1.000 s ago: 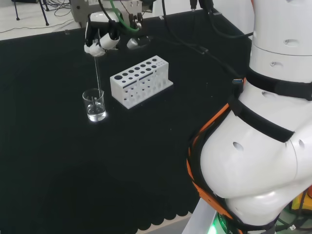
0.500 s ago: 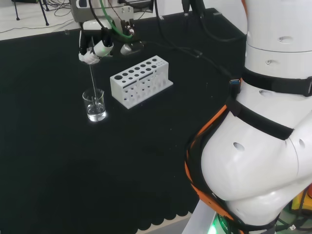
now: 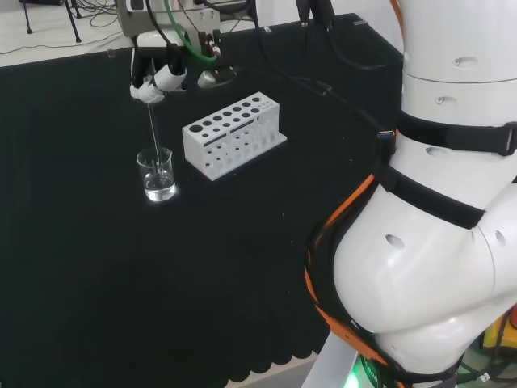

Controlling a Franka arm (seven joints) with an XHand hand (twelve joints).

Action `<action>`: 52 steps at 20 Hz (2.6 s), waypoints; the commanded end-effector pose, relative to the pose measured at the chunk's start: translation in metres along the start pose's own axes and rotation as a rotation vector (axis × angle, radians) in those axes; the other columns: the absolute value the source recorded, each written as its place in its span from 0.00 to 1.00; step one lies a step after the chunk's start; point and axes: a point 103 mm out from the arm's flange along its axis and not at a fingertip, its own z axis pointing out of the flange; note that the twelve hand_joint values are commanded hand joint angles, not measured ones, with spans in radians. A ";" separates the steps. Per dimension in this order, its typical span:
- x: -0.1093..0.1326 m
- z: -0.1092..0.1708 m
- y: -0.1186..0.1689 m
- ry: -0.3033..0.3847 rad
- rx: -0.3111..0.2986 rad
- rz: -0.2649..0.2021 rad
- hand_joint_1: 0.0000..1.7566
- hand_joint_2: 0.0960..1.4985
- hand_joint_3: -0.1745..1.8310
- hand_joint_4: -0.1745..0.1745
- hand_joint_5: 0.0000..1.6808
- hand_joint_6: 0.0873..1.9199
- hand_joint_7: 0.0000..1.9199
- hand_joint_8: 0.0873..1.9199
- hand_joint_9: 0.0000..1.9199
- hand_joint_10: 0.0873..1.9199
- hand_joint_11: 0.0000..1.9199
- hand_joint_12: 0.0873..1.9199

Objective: Stir in the beaker to the left of the white test tube rack with the glass rod.

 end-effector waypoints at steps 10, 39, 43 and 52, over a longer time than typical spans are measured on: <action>-0.011 -0.005 -0.027 -0.002 0.002 0.028 0.74 0.75 0.00 0.00 0.80 0.00 0.53 0.65 0.83 0.53 0.82 0.48; -0.019 -0.006 -0.001 0.047 0.003 0.033 0.74 0.75 0.00 0.00 0.80 0.00 0.53 0.64 0.83 0.53 0.82 0.48; -0.015 -0.005 0.003 0.018 0.019 0.044 0.74 0.75 0.00 0.00 0.81 0.00 0.53 0.64 0.83 0.53 0.82 0.48; 0.015 -0.002 -0.007 -0.012 0.040 -0.006 0.74 0.75 0.00 0.00 0.81 0.00 0.53 0.64 0.83 0.53 0.82 0.48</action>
